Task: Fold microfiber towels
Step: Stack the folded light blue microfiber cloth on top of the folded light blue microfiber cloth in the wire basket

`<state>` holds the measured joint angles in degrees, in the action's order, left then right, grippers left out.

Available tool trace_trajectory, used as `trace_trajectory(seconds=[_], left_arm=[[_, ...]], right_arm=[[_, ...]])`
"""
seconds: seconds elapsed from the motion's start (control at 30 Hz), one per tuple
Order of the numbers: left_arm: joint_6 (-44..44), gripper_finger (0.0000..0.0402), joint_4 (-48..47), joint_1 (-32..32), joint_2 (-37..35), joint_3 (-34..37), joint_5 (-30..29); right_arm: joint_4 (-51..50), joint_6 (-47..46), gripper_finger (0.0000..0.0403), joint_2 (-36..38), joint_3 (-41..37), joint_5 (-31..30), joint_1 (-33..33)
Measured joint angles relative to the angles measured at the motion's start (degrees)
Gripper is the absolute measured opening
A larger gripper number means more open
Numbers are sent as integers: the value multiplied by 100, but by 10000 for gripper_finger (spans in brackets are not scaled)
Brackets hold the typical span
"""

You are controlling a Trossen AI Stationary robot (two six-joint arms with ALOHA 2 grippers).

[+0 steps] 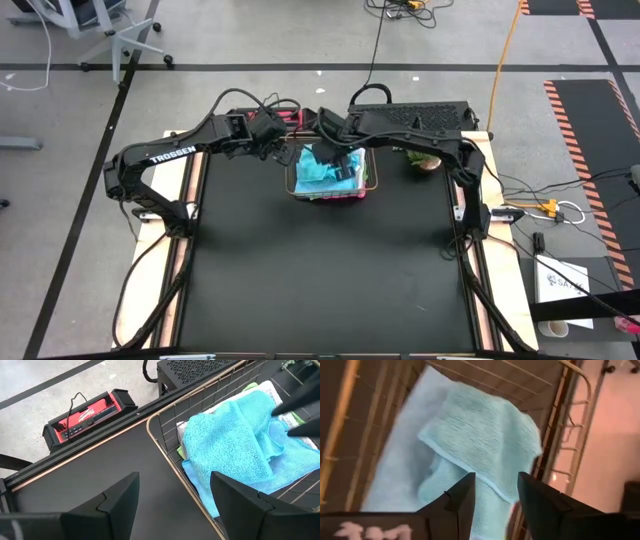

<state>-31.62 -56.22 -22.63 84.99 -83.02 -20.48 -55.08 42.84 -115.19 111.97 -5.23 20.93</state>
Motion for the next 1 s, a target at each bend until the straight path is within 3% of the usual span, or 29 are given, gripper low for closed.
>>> trace_trajectory(seconds=[0.27, 0.53, 0.63, 0.77, 1.0], left_arm=[[33, 245, 15, 2, 0, 2, 2], [28, 246, 15, 2, 0, 2, -1], [28, 245, 14, 0, 0, 2, -1], [28, 245, 15, 2, 0, 2, -1], [25, 246, 14, 2, 0, 2, -1]], right_arm=[[273, -17, 138, 36, -724, 209, -232], [728, 187, 138, 28, -1489, -95, -562], [888, 387, 138, 39, -1573, -278, -661], [1225, 615, 138, 58, -1592, -955, -783], [1328, 619, 138, 128, -1599, -827, -828]])
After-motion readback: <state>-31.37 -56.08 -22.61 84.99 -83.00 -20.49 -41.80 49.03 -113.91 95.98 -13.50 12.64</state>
